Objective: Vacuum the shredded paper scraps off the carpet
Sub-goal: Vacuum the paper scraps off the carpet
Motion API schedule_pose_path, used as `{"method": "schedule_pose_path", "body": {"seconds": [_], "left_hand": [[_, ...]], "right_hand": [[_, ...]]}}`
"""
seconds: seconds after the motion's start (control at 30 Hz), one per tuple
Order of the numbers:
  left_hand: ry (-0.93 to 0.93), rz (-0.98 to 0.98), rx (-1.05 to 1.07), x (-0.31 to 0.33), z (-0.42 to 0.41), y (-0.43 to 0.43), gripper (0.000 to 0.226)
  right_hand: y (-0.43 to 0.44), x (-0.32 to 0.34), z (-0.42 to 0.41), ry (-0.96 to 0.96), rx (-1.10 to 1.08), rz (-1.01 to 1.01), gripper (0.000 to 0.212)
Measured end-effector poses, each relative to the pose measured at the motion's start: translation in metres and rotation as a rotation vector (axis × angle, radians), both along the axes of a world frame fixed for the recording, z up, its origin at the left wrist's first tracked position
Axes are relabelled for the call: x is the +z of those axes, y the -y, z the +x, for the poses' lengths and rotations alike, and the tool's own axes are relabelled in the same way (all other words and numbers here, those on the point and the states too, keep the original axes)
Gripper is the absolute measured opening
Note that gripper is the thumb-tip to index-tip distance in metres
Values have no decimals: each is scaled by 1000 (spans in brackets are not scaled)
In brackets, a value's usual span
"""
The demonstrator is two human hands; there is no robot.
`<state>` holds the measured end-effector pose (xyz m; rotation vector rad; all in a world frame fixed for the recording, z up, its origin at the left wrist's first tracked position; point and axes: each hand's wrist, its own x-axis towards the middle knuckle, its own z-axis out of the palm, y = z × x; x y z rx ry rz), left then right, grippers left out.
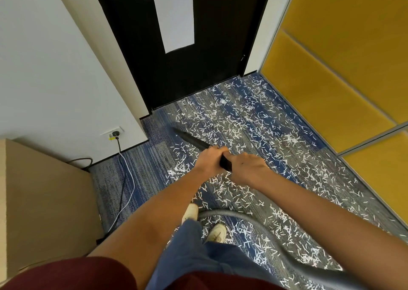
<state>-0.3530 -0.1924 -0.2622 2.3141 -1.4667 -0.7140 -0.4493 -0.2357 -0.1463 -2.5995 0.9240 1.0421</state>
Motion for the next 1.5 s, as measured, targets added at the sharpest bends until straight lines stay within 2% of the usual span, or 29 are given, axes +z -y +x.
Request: {"method": "schedule_pose_path", "body": {"seconds": [0.37, 0.63, 0.73, 0.83, 0.97, 1.17, 1.5], "left_hand": [[-134, 122, -33, -11, 4, 5, 24], [-86, 115, -103, -3, -1, 8, 12], [-106, 110, -84, 0, 4, 9, 17], [-131, 85, -49, 4, 8, 10, 18], [-111, 51, -6, 9, 5, 16, 19], [-118, 25, 25, 12, 4, 22, 27], [-108, -32, 84, 18, 28, 36, 22]], "right_hand": [[0, -17, 9, -12, -88, 69, 69], [9, -12, -2, -22, -143, 114, 73], [12, -5, 2, -26, -147, 142, 68], [23, 5, 10, -40, -156, 189, 62], [38, 19, 11, -86, -156, 361, 58], [43, 27, 5, -58, -13, 222, 54], [51, 22, 37, 7, -116, 84, 55]]}}
